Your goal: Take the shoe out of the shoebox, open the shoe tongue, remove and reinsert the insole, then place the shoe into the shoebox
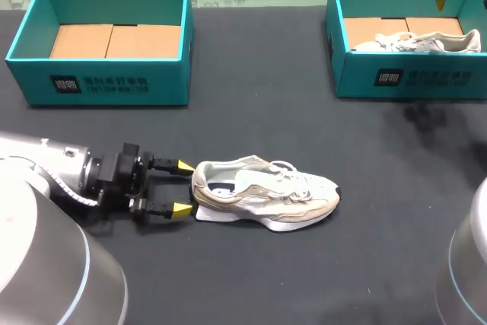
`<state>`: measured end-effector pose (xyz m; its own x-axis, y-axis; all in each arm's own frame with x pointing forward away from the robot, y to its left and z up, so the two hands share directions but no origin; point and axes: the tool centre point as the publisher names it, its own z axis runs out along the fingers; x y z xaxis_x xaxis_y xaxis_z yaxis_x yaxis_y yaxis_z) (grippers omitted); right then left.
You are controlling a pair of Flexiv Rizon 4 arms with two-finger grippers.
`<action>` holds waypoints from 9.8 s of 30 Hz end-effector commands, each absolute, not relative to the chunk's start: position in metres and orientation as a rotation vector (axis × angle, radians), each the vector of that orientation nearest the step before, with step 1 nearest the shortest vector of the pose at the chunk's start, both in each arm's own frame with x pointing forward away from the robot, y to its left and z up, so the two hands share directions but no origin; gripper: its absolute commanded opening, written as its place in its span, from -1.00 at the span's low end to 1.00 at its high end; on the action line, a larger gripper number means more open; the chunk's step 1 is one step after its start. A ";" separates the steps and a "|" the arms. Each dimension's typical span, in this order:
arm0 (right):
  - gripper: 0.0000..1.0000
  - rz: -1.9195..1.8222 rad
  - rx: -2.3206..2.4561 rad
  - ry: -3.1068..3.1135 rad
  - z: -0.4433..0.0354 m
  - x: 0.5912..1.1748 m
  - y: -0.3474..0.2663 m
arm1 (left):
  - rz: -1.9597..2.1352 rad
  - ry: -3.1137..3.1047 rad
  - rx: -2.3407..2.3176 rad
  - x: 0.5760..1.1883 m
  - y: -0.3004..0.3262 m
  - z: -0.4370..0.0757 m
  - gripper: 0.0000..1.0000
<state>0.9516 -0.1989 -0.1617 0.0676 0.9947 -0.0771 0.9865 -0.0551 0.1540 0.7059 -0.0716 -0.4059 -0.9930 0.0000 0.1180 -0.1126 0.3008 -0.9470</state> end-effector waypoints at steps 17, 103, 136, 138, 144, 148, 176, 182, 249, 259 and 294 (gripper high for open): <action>1.00 0.073 2.168 2.036 -0.162 0.951 -0.199 | 1.761 -2.441 0.060 0.703 -0.092 -0.412 1.00; 1.00 0.044 2.238 2.018 -0.159 0.941 -0.159 | 1.784 -2.400 0.022 0.704 -0.142 -0.422 -1.00; 1.00 0.048 2.354 1.919 -0.162 0.842 0.017 | 1.784 -2.400 0.022 0.704 -0.142 -0.422 -1.00; 1.00 0.048 2.354 1.919 -0.162 0.842 0.017 | 1.784 -2.400 0.022 0.704 -0.142 -0.422 -1.00; 1.00 0.027 2.295 1.943 -0.165 0.821 0.048 | 1.784 -2.400 0.022 0.704 -0.142 -0.422 -1.00; 1.00 0.003 2.296 1.927 -0.171 0.789 0.077 | 1.784 -2.400 0.022 0.704 -0.142 -0.422 -1.00; 1.00 -0.040 2.408 1.831 -0.219 0.722 0.170 | 1.784 -2.400 0.022 0.704 -0.142 -0.422 -1.00; 1.00 -0.147 2.411 1.722 -0.229 0.704 0.201 | 1.784 -2.400 0.022 0.704 -0.142 -0.422 -1.00; 0.20 -0.315 2.504 1.214 -0.346 0.683 0.223 | 1.784 -2.400 0.022 0.704 -0.142 -0.422 -1.00; 0.22 -0.240 2.554 1.142 -0.352 0.685 0.226 | 1.784 -2.400 0.022 0.704 -0.142 -0.422 -1.00; -0.14 -0.166 2.523 1.012 -0.326 0.689 0.189 | 1.784 -2.400 0.022 0.704 -0.142 -0.422 -1.00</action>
